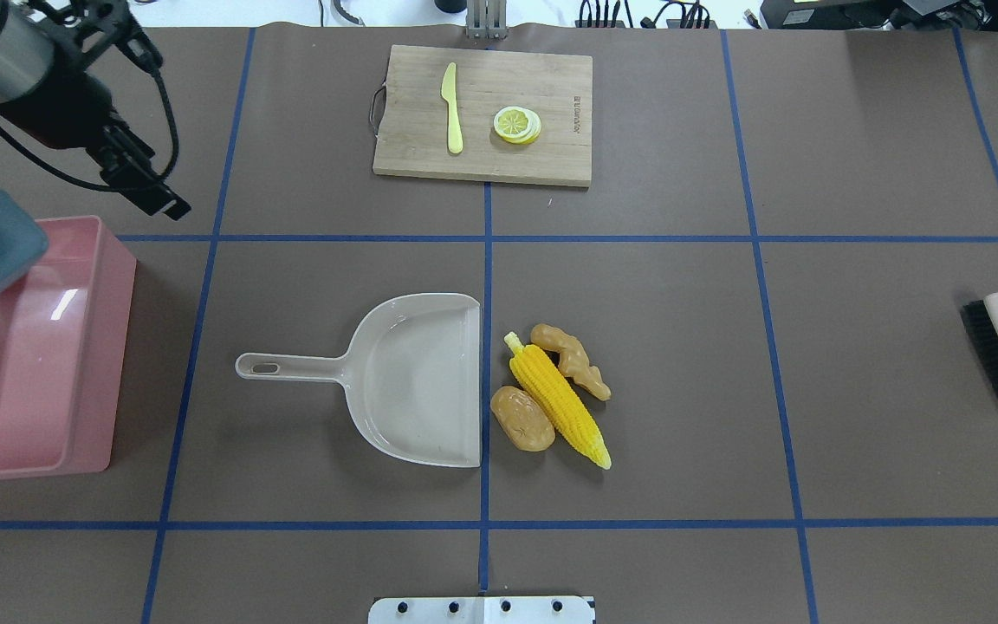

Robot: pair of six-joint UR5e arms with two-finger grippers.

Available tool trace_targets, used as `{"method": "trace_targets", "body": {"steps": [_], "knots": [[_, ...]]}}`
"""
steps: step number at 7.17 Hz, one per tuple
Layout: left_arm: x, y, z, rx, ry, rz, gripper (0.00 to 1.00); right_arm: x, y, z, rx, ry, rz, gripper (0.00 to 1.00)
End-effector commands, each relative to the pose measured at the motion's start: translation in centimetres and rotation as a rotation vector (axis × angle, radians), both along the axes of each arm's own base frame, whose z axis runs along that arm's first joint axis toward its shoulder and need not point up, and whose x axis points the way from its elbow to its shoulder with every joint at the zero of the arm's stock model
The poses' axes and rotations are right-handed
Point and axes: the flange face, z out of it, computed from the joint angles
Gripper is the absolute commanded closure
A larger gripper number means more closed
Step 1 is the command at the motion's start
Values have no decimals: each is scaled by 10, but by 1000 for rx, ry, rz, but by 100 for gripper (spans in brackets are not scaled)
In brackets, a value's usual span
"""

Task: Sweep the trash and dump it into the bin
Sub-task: 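Move the left gripper to the white dustpan handle and grasp it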

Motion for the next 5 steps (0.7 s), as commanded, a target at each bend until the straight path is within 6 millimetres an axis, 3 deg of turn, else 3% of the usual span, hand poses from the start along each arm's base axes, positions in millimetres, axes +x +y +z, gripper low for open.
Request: {"method": "trace_targets", "body": {"steps": [1, 4, 5], "knots": [[53, 31, -38, 62, 40, 103, 1, -40, 25, 26, -28, 5, -115, 0], [63, 39, -66, 194, 128, 130, 1, -64, 34, -8, -177, -132, -5, 0], [62, 41, -70, 212, 138, 132, 1, -67, 59, -8, -220, -142, -11, 0]]}}
